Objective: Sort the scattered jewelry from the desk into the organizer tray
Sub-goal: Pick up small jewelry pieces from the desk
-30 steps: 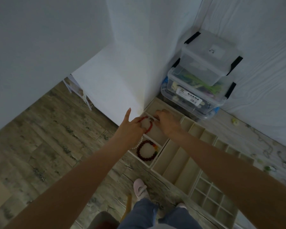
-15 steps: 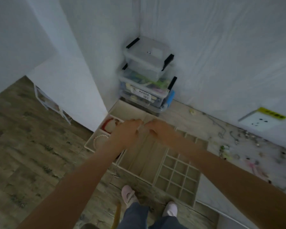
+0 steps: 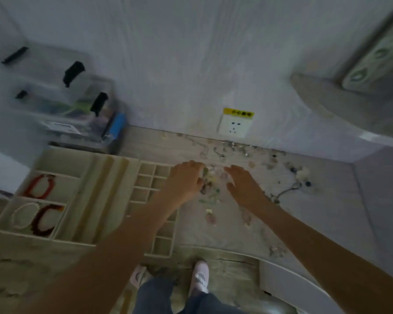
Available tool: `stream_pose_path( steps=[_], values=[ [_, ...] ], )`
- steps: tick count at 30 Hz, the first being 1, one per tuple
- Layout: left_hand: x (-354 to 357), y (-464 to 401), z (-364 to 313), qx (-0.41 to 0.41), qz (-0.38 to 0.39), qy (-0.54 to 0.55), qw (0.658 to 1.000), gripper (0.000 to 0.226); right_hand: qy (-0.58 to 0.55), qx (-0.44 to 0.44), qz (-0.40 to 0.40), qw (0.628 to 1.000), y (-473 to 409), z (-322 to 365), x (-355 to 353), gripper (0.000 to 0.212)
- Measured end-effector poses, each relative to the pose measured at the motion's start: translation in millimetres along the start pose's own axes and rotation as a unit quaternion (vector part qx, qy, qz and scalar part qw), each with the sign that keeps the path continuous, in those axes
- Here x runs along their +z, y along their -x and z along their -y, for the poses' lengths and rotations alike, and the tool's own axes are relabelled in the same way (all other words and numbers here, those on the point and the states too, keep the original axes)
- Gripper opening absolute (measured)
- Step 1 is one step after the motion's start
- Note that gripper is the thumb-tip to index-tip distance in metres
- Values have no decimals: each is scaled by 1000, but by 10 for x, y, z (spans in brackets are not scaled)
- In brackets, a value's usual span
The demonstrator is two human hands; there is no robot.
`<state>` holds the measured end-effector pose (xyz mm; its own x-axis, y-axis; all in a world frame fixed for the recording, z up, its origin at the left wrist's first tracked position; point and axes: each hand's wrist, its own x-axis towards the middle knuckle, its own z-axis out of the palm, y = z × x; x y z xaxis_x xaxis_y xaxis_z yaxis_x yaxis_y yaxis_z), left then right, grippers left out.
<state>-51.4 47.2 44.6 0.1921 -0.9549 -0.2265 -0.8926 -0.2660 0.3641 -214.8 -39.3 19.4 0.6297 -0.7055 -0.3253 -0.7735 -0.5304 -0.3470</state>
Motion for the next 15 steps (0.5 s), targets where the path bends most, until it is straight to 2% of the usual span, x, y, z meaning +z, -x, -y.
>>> stream_pose_path(
  steps=[3,5,7,10,15],
  values=[
    [230,-138,-290,57,24,-13,998,49,-20,50,18,998,98,-379,-5,48],
    [390,-242,-486,85,70,-31,993,54,-58,78,28,995,188,-632,-17,45],
    [486,-286,-543,90,106,-44,989,59,-54,62,37,996,256,-691,-25,39],
    [606,-358,-694,84,144,-55,984,65,-43,26,36,998,314,-836,-27,51],
    [689,-367,-771,81,137,-114,981,61,-51,17,11,998,257,-905,28,47]
  ],
)
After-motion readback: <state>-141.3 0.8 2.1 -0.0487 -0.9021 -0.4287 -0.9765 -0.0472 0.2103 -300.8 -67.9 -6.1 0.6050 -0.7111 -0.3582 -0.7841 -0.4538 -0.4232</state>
